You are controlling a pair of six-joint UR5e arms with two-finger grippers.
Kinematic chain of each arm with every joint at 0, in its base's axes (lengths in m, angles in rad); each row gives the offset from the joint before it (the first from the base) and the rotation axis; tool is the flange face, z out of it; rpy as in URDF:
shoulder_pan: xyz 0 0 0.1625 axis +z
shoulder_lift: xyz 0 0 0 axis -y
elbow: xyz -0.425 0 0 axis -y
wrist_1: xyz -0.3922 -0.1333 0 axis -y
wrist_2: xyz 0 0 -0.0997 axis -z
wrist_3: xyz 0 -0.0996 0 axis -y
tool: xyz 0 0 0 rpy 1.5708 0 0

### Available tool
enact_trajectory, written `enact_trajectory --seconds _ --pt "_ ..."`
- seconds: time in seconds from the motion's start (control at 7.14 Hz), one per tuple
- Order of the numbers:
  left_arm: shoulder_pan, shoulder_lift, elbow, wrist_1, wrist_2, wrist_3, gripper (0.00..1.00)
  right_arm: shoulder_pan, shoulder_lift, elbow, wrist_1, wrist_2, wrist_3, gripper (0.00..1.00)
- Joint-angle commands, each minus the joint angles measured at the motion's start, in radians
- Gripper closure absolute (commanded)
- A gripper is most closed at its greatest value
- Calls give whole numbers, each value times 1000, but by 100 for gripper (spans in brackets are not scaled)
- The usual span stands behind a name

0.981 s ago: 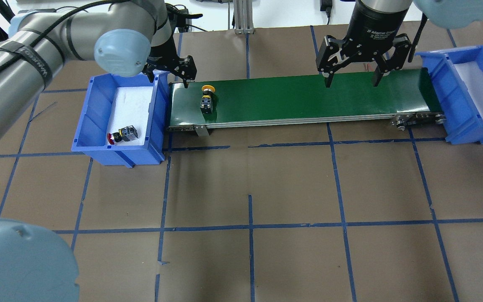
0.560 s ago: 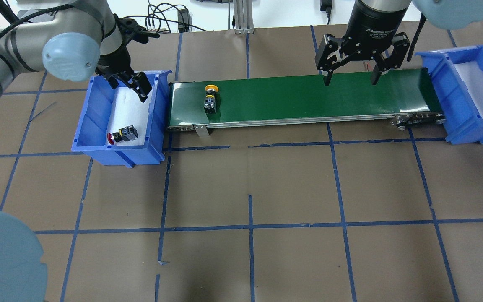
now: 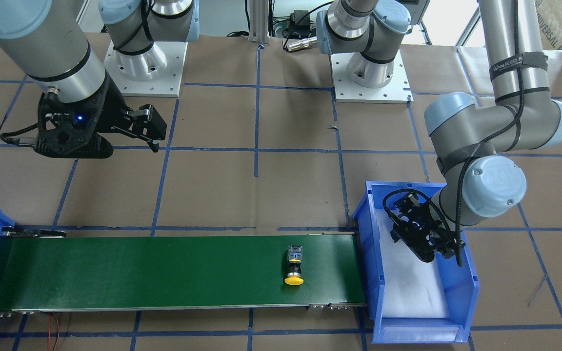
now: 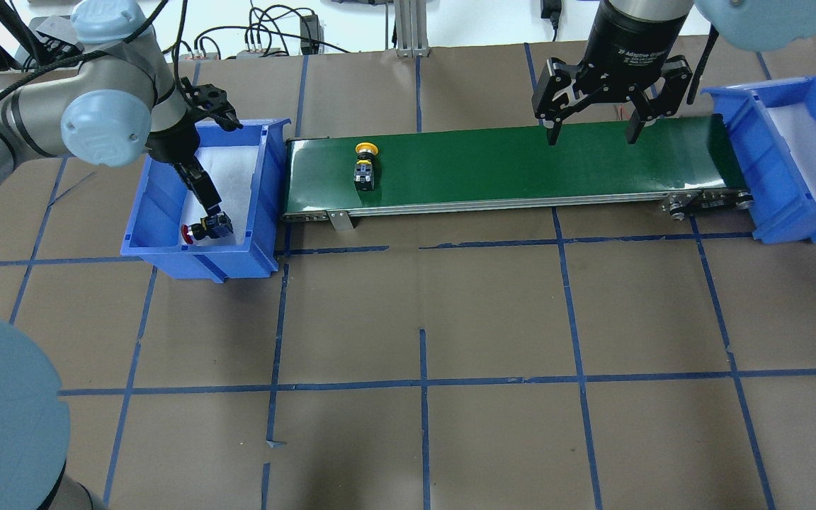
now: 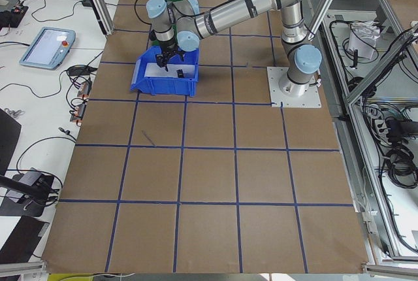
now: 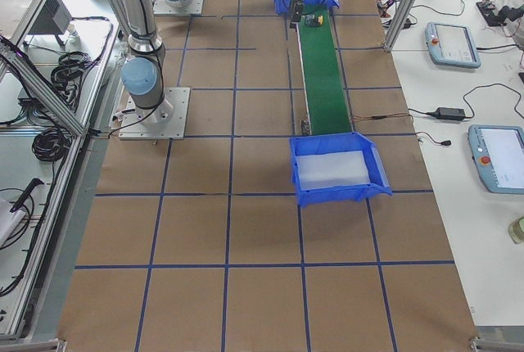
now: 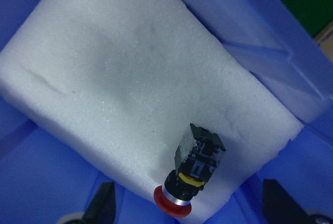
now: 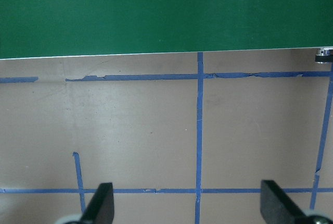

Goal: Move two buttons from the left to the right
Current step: 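Move the left gripper back into the bin over the red-capped button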

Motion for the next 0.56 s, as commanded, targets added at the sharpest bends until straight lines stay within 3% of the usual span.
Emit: enact_trajectory --seconds 0.0,0.28,0.42 --pt "3 -36 -5 1 1 54 2 0 2 0 0 0 0 0" --pt "5 -58 -34 3 0 60 2 0 4 0 -2 -2 0 0" --pt "3 -71 -33 6 0 55 8 0 2 0 0 -2 0 0"
